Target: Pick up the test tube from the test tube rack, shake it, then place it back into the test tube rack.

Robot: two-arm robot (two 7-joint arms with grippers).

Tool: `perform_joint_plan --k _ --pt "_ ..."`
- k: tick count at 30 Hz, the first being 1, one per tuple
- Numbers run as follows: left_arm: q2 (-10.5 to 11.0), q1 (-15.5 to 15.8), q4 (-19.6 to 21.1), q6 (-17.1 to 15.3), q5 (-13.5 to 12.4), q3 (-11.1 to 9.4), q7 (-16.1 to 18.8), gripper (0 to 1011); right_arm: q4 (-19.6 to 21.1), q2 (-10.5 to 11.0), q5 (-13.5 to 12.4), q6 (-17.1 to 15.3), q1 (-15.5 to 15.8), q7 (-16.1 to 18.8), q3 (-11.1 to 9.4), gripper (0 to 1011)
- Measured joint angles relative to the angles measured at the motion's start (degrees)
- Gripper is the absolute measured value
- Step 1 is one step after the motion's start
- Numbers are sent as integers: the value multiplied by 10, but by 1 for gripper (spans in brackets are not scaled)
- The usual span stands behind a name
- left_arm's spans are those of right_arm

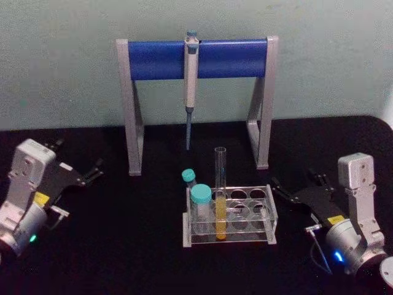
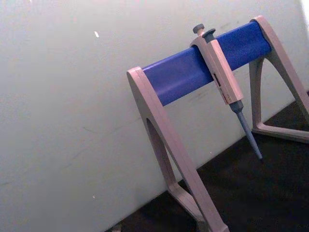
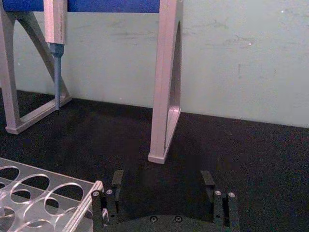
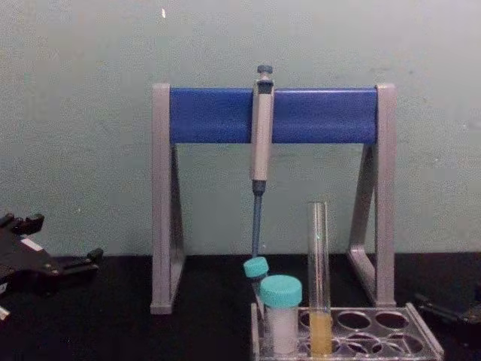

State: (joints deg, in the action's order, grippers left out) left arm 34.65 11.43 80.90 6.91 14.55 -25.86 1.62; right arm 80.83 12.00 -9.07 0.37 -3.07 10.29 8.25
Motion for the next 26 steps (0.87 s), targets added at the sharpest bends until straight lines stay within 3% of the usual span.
perform_joint_plan --k 26 --pt "0 0 0 0 0 0 0 1001 0 0 0 0 0 -1 0 1000"
